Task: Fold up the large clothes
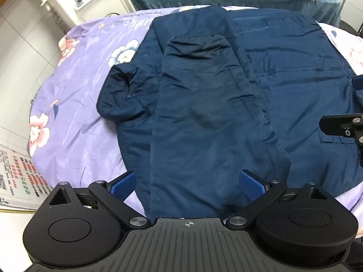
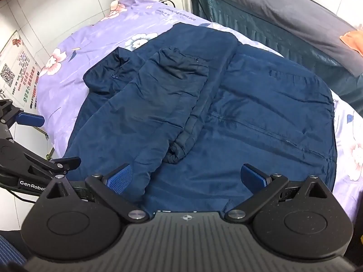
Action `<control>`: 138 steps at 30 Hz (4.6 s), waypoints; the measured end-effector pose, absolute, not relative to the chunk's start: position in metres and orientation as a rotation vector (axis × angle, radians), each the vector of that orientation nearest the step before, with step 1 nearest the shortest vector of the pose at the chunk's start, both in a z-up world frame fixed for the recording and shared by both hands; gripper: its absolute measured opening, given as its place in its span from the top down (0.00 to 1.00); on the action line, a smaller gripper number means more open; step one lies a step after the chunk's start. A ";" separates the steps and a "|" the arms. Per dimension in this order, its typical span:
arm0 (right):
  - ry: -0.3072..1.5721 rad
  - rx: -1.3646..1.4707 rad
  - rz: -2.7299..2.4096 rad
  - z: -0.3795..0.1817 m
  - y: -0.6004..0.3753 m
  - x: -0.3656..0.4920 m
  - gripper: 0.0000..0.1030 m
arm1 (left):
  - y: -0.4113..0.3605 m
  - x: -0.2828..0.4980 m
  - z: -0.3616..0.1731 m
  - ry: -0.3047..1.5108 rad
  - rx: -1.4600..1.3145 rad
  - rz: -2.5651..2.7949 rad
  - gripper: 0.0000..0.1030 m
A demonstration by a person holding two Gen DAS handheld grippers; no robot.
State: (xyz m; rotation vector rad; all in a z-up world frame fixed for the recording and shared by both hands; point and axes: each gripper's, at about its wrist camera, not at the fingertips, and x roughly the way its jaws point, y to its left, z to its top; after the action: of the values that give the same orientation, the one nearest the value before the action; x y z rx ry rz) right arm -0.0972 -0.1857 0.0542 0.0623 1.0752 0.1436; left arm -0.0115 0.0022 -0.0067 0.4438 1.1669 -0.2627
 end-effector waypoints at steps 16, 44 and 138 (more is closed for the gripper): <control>1.116 0.063 0.153 0.059 -0.195 -0.093 0.02 | 0.003 -0.014 -0.007 1.175 0.452 -0.282 0.00; 1.108 0.109 0.142 0.055 -0.205 -0.096 0.02 | -0.002 -0.013 -0.005 1.169 0.478 -0.276 0.00; 1.083 -0.235 0.383 -0.093 0.042 0.237 0.50 | 0.135 0.111 -0.157 1.246 -0.079 -0.264 0.00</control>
State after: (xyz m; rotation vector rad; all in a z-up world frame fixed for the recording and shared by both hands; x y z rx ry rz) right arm 0.2375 0.0424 -0.0927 -0.2346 1.0825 0.3825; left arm 0.1114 0.1355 -0.1568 -0.0789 1.2456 -0.2635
